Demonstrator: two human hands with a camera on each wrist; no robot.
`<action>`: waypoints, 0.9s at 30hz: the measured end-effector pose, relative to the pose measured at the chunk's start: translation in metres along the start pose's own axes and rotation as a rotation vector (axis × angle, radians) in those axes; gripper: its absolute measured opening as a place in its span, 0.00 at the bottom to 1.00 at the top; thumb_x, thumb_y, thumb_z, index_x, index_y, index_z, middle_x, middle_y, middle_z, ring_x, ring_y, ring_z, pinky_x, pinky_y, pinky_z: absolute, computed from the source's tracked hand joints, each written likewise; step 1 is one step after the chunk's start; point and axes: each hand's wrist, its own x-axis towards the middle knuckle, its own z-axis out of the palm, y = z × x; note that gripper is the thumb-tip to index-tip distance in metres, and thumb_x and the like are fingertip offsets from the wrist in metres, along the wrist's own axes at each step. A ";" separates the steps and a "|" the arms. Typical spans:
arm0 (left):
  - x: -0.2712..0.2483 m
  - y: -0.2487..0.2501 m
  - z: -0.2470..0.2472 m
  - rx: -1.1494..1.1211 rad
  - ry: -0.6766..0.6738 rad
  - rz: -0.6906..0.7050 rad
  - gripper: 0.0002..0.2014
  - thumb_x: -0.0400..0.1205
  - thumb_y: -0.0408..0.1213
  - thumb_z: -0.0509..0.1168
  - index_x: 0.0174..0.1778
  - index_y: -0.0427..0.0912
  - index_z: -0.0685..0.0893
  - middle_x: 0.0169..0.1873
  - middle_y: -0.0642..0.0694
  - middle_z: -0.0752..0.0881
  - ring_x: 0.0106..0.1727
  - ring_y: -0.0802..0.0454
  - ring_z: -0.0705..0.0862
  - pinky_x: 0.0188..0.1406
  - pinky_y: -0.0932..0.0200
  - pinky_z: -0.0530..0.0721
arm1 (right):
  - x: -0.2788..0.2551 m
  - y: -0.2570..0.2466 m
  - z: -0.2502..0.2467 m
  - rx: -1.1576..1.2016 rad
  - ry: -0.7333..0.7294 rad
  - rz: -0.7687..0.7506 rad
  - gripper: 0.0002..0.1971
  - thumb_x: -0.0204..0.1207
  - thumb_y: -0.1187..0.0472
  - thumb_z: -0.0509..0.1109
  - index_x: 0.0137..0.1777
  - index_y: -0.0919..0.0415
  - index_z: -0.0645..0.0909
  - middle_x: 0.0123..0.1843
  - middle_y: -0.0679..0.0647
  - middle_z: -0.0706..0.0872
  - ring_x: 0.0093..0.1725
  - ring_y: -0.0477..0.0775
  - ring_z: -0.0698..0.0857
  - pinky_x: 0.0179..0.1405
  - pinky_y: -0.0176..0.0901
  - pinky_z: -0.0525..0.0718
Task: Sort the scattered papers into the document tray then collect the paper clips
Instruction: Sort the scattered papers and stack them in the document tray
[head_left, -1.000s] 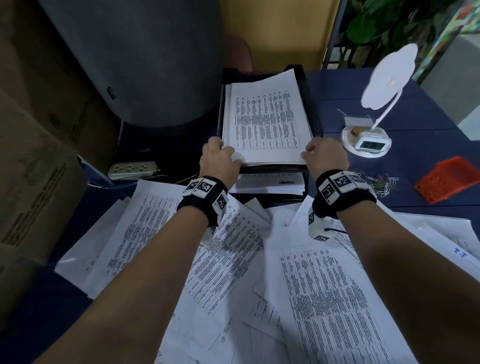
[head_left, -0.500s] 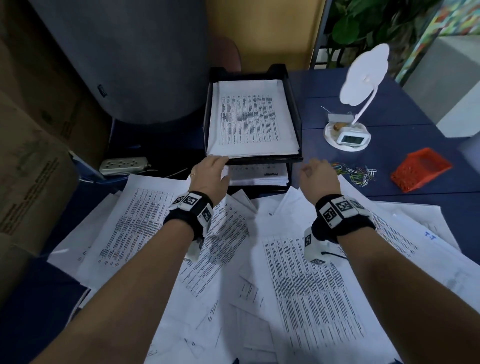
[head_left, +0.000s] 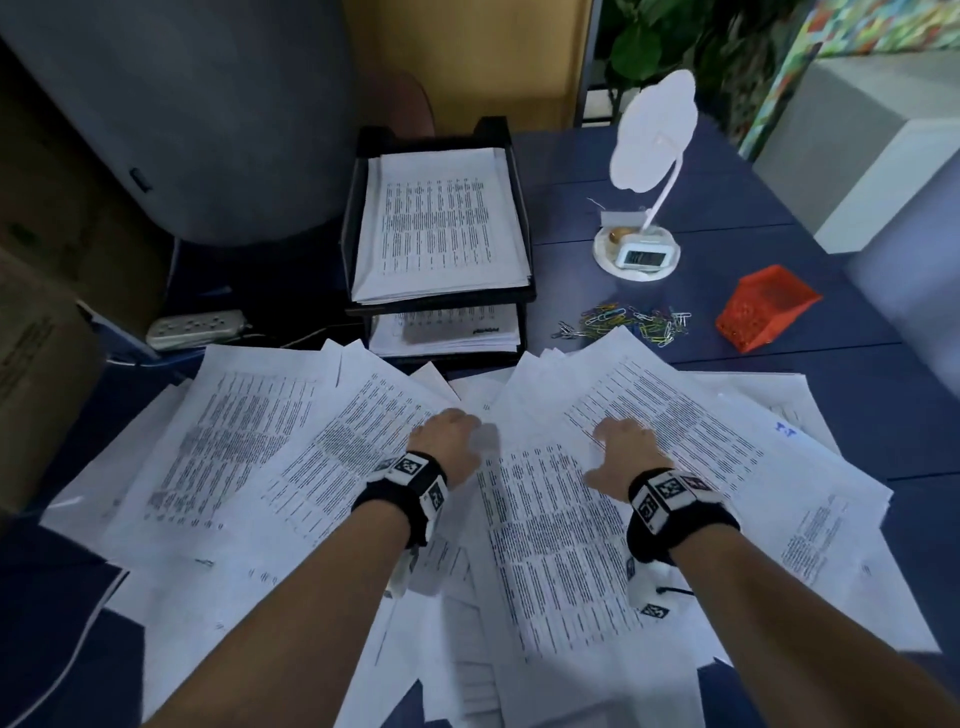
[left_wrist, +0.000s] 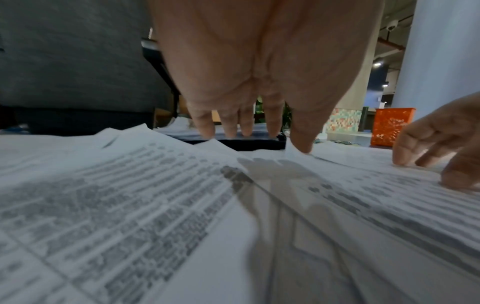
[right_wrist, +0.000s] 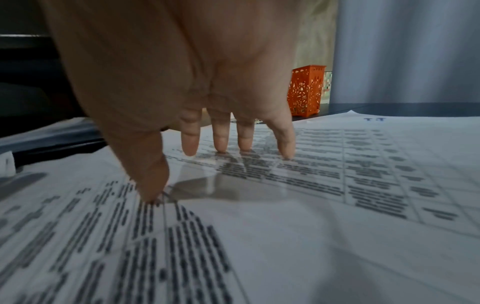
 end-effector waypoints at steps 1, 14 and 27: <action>0.002 0.004 0.004 -0.002 -0.025 0.002 0.26 0.82 0.40 0.62 0.77 0.45 0.68 0.76 0.43 0.68 0.74 0.42 0.70 0.74 0.46 0.69 | 0.000 0.001 0.001 -0.008 0.004 -0.007 0.31 0.70 0.50 0.74 0.70 0.51 0.66 0.70 0.54 0.68 0.71 0.59 0.68 0.65 0.65 0.77; 0.042 0.072 0.016 -0.764 0.050 -0.219 0.30 0.83 0.53 0.61 0.77 0.40 0.66 0.72 0.43 0.75 0.68 0.43 0.76 0.58 0.58 0.73 | 0.002 0.014 -0.012 0.091 -0.006 -0.136 0.09 0.78 0.54 0.63 0.53 0.58 0.74 0.57 0.58 0.79 0.59 0.60 0.79 0.58 0.58 0.83; 0.076 0.064 0.036 -1.015 0.110 -0.290 0.27 0.66 0.71 0.59 0.39 0.47 0.80 0.48 0.39 0.88 0.53 0.36 0.87 0.57 0.39 0.84 | 0.000 0.034 -0.035 0.231 -0.051 -0.103 0.16 0.81 0.59 0.59 0.64 0.63 0.79 0.64 0.58 0.83 0.63 0.59 0.80 0.62 0.47 0.78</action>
